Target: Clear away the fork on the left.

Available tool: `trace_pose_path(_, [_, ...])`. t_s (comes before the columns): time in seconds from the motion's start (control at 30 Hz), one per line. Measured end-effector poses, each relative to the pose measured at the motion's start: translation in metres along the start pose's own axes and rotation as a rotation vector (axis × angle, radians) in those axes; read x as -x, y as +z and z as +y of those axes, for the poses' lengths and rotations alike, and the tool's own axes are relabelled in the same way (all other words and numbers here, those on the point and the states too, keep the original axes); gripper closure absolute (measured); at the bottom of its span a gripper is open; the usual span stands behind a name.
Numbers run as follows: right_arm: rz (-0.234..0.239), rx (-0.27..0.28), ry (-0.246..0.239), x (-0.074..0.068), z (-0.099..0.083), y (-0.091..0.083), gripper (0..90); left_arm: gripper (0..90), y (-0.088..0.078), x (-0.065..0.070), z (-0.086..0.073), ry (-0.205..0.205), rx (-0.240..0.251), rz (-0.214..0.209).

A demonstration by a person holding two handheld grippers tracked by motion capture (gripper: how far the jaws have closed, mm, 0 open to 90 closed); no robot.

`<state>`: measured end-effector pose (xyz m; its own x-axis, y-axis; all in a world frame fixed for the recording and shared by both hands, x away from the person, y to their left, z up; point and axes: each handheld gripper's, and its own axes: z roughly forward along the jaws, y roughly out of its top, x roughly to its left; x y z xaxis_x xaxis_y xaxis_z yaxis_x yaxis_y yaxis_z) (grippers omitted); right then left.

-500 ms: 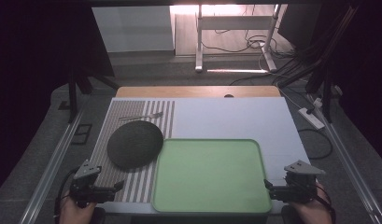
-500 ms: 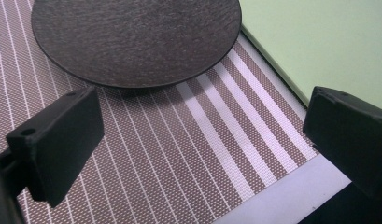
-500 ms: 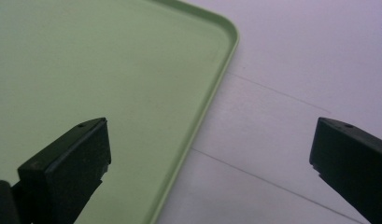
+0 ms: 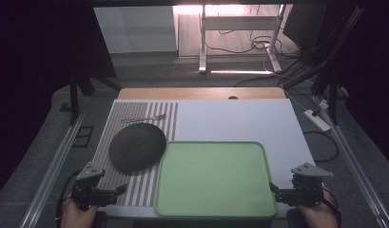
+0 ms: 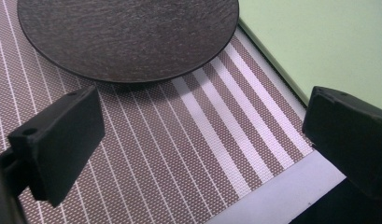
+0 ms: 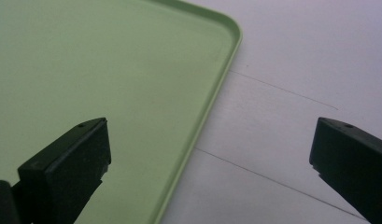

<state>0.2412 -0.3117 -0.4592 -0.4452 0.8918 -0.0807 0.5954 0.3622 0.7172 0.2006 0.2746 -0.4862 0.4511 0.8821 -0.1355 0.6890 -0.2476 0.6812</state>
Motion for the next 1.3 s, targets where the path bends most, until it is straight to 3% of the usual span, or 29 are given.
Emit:
trace_pose_path(0.3, [0.001, -0.015, -0.02, -0.002, 0.0, 0.001, 0.0, 0.0, 0.002, 0.0, 0.002, 0.011, -0.018, -0.013])
trace_pose_path(0.43, [-0.007, -0.023, -0.027, -0.003, 0.0, 0.002, 0.0, 0.0, 0.005, -0.002, 0.007, 0.022, -0.016, 0.008])
trace_pose_path(0.73, [0.0, -0.033, -0.045, -0.004, 0.0, 0.003, 0.0, 0.0, 0.016, -0.014, 0.015, 0.031, -0.012, -0.001])
trace_pose_path(0.9, [0.003, -0.04, -0.057, -0.005, 0.001, 0.003, 0.0, 0.0, 0.025, -0.021, 0.02, 0.043, -0.034, -0.018])
trace_pose_path(1.3, [0.011, -0.054, -0.07, -0.006, 0.001, 0.005, 0.0, 0.0, 0.042, -0.041, 0.037, 0.047, -0.036, -0.002])
